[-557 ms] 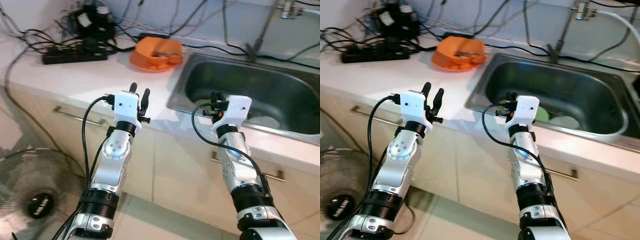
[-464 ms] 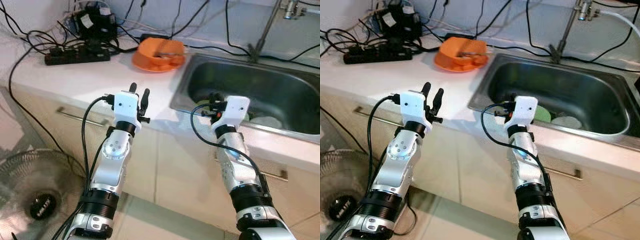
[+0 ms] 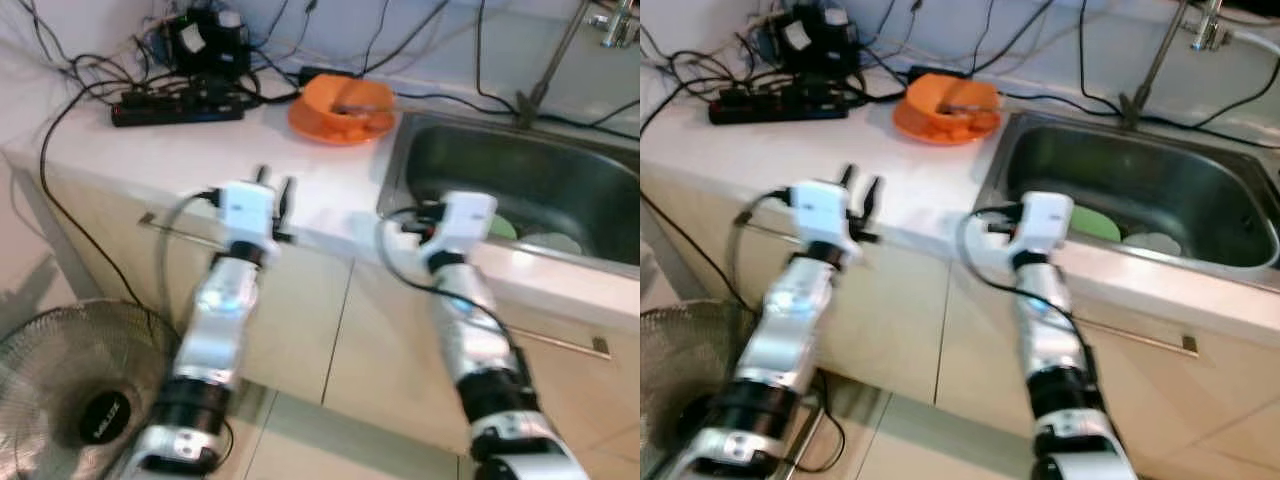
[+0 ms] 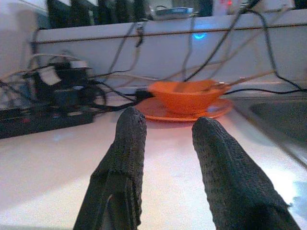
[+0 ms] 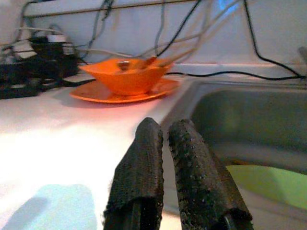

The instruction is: Kitchen organization

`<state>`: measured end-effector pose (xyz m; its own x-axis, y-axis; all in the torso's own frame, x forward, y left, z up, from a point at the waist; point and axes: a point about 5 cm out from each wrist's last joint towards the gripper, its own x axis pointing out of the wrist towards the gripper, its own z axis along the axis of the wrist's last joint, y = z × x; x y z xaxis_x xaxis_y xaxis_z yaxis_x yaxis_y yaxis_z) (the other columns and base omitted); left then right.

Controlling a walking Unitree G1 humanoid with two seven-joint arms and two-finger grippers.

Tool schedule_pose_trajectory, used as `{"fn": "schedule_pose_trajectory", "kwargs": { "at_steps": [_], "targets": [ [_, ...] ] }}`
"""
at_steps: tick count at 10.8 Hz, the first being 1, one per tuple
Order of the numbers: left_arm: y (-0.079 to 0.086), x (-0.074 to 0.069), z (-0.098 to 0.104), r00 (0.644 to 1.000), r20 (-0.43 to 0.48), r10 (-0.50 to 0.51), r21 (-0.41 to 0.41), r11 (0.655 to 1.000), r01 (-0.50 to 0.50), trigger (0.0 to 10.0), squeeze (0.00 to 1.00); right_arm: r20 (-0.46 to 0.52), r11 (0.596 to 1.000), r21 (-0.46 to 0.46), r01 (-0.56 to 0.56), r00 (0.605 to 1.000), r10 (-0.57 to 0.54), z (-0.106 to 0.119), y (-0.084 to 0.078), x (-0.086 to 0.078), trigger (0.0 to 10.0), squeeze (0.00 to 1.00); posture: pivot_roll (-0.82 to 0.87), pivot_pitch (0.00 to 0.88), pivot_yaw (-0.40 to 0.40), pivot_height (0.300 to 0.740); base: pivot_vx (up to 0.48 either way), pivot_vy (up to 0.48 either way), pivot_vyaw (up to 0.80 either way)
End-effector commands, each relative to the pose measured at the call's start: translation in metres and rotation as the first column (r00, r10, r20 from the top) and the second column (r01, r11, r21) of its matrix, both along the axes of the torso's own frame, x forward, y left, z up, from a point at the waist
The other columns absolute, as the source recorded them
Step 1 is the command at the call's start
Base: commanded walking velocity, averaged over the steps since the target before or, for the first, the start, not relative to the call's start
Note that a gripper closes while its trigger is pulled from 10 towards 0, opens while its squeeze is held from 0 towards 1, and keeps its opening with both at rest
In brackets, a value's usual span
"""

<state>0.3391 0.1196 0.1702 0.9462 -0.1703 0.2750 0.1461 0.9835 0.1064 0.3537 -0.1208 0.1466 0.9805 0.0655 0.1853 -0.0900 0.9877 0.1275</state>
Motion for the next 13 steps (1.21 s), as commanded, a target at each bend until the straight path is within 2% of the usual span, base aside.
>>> {"fn": "schedule_pose_trajectory", "kwargs": {
  "at_steps": [1, 7, 9, 13],
  "targets": [
    [-0.0109, -0.0002, 0.0034, 1.0, 0.005, -0.028, -0.003, 1.0, 0.028, 10.0, 0.0, -0.005, 1.0, 0.007, 0.027, 1.0, -0.027, 0.0022, -0.0104, 0.0021, 10.0, 0.0, 0.19, 0.031, -0.021, 0.74, 0.0, 0.352, -0.75],
    [-0.0168, 0.0014, -0.0008, 0.998, -0.034, -0.057, -0.019, 0.998, 0.056, 10.0, 0.0, -0.025, 0.998, 0.007, 0.059, 0.998, -0.059, -0.0003, -0.0159, 0.0036, 10.0, 0.0, 0.19, 0.024, -0.021, 0.74, 0.0, 0.049, 0.0],
    [-0.0096, 0.0024, 0.0011, 0.999, -0.022, -0.028, -0.035, 0.999, 0.027, 10.0, 0.0, -0.022, 0.999, 0.013, 0.051, 0.998, -0.051, 0.0006, -0.0143, 0.0042, 10.0, 0.0, 0.19, 0.02, -0.021, 0.74, 0.334, 0.0, -0.37],
    [-0.0112, 0.0025, 0.0022, 0.999, -0.018, -0.04, -0.018, 0.999, 0.04, 10.0, 0.0, 0.018, 0.999, -0.003, 0.04, 0.999, -0.04, 0.0074, -0.0109, 0.0037, 10.0, 0.0, 0.19, 0.027, -0.021, 0.74, 0.354, 0.0, 0.0]
  ]
}}
